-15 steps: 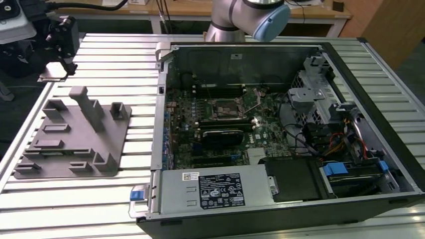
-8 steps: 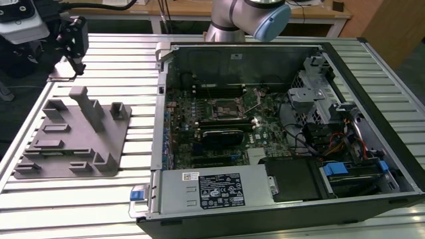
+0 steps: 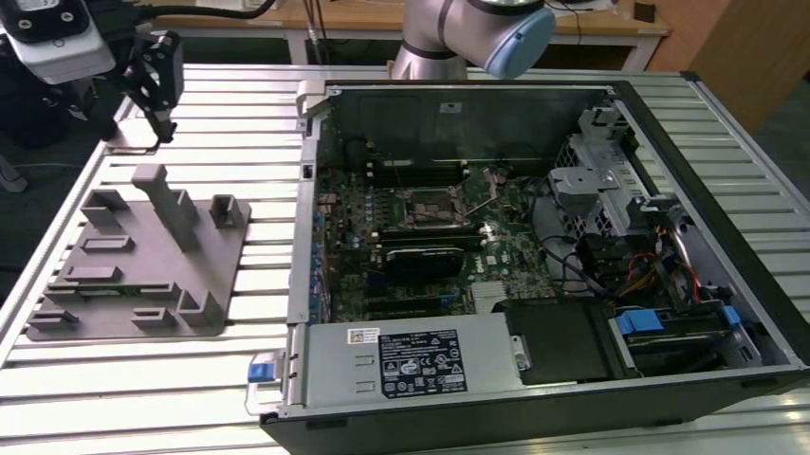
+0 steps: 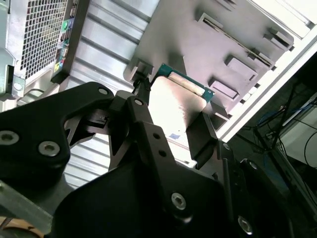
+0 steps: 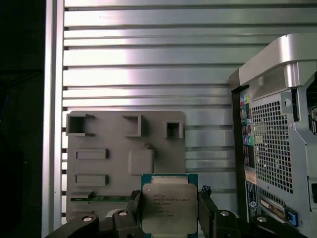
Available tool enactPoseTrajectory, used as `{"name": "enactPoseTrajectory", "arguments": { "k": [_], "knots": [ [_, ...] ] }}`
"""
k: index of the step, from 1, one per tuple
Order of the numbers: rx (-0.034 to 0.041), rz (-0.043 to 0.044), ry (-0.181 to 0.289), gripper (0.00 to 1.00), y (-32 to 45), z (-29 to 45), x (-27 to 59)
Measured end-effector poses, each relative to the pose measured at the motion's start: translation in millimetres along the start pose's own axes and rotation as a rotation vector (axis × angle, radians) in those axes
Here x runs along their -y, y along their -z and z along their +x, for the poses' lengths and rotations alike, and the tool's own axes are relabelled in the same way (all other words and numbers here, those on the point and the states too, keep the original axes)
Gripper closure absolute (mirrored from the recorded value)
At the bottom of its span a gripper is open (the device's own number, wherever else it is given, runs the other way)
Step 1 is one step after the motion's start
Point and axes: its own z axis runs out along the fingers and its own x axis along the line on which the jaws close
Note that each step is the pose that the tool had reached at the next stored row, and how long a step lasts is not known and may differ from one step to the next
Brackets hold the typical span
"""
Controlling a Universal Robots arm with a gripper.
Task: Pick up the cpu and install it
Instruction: 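Pick up the cpu and move it towards the insertion slot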
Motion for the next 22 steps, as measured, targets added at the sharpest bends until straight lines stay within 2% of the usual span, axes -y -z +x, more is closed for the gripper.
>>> {"name": "enactPoseTrajectory", "arguments": {
  "k": [22],
  "knots": [
    [0.0000, 0.0000, 0.000, 0.46, 0.1, -40.7, -1.5]
  ]
}}
